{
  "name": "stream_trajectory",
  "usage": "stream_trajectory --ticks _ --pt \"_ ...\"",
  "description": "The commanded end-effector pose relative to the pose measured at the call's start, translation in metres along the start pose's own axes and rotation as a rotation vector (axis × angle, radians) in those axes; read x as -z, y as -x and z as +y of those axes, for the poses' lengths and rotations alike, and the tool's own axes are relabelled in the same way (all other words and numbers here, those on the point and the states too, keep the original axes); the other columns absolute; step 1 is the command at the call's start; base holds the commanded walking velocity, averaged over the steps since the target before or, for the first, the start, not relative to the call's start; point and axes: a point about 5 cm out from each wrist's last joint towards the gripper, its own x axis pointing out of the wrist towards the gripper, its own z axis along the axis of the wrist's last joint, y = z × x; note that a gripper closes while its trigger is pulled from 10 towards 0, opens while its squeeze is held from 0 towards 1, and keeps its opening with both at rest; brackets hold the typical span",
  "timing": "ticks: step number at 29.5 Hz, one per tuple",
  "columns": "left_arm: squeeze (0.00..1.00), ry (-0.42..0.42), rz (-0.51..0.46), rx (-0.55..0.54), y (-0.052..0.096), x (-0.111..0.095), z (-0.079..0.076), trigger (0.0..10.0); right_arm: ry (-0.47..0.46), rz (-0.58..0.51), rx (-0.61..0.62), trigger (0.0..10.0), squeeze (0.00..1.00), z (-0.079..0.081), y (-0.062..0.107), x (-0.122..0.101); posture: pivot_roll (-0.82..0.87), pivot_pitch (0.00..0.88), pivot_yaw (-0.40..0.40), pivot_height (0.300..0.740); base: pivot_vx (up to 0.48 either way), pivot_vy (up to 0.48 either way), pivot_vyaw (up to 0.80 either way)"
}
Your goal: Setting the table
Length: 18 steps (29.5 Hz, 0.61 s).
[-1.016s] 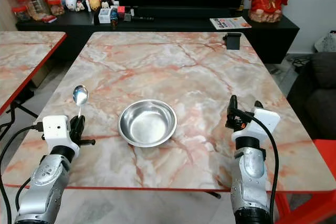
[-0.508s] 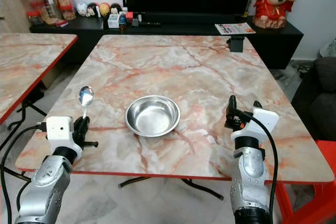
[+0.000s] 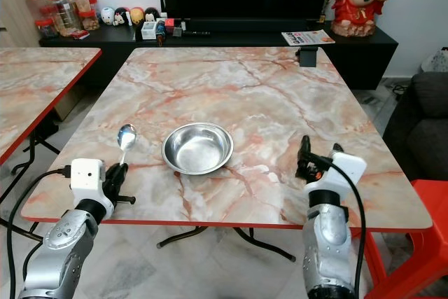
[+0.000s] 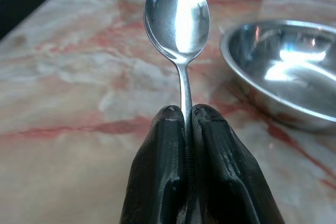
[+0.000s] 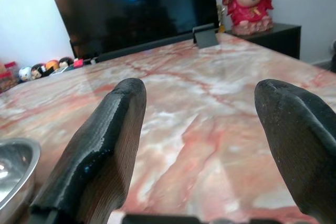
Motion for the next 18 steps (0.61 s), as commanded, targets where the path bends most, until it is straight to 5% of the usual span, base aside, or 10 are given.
stream_trajectory --ticks 1,10,18 --pt "0.0 -0.038 0.008 0.015 -0.005 -0.006 0.002 10.0 -0.003 -0.011 -0.01 10.0 0.0 0.005 0.001 -0.003 0.02 0.015 0.047 0.74 0.0 0.0 0.0" --pt "0.0 0.072 -0.041 0.03 -0.027 -0.034 -0.004 10.0 -0.029 -0.008 -0.004 10.0 0.0 0.015 0.008 0.001 0.04 0.014 0.079 0.74 0.0 0.0 0.0" --pt "0.0 0.075 0.046 0.054 -0.041 -0.022 -0.011 10.0 0.014 -0.053 -0.025 10.0 0.0 0.018 0.004 -0.01 0.01 0.017 0.092 0.74 0.0 0.0 0.0"
